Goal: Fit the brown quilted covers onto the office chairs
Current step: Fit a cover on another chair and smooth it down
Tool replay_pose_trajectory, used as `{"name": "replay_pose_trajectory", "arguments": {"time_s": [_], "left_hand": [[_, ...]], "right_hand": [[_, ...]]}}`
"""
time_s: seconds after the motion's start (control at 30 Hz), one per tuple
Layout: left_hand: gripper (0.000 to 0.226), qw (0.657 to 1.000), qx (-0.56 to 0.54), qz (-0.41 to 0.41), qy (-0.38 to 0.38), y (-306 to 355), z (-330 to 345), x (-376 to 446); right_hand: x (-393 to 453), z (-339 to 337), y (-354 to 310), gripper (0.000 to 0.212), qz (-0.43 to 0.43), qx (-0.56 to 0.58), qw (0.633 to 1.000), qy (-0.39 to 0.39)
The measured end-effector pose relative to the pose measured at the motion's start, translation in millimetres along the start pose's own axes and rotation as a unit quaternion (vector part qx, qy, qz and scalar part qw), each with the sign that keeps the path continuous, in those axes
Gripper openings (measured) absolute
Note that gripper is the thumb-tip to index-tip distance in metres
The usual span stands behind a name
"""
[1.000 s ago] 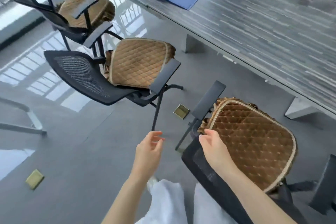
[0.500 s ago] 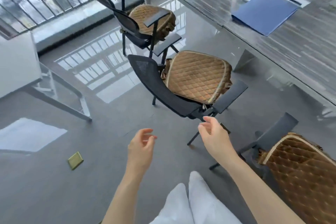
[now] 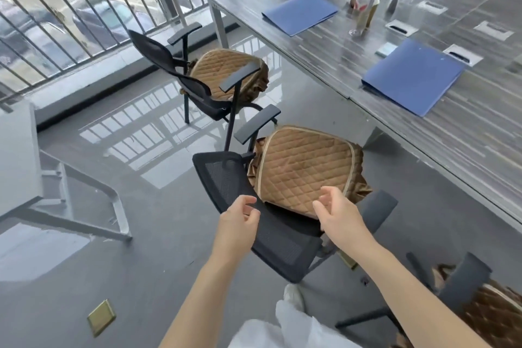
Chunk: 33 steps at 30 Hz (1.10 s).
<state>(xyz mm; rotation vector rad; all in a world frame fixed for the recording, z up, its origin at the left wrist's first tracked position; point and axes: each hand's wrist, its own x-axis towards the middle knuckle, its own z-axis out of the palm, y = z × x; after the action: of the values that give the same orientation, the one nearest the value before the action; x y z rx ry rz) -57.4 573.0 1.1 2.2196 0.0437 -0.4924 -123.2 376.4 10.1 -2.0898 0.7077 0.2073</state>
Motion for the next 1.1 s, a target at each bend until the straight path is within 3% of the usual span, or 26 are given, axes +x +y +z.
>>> {"name": "replay_pose_trajectory", "arguments": {"time_s": [0.3,0.53,0.73,0.97,1.1], "left_hand": [[0.025,0.994,0.071,0.03,-0.071,38,8,114],[0.037,0.95,0.221,0.083,-0.202,31,33,225],[0.041,0.87,0.356,0.159,-0.301,19,51,312],[0.043,0.756,0.474,0.136,-0.43,-19,106,370],[0.07,0.7,0.531,0.164,-0.448,-57,148,385]], "right_hand": [[109,-13,-15,0.047,0.044,-0.014,0.999,0.006],[193,16,-8,0.048,0.152,-0.017,0.988,0.031],[236,58,4,0.05,0.213,-0.047,0.976,0.018],[256,101,67,0.052,0.271,-0.129,0.953,-0.046],[276,124,111,0.049,0.24,-0.216,0.943,-0.077]]}}
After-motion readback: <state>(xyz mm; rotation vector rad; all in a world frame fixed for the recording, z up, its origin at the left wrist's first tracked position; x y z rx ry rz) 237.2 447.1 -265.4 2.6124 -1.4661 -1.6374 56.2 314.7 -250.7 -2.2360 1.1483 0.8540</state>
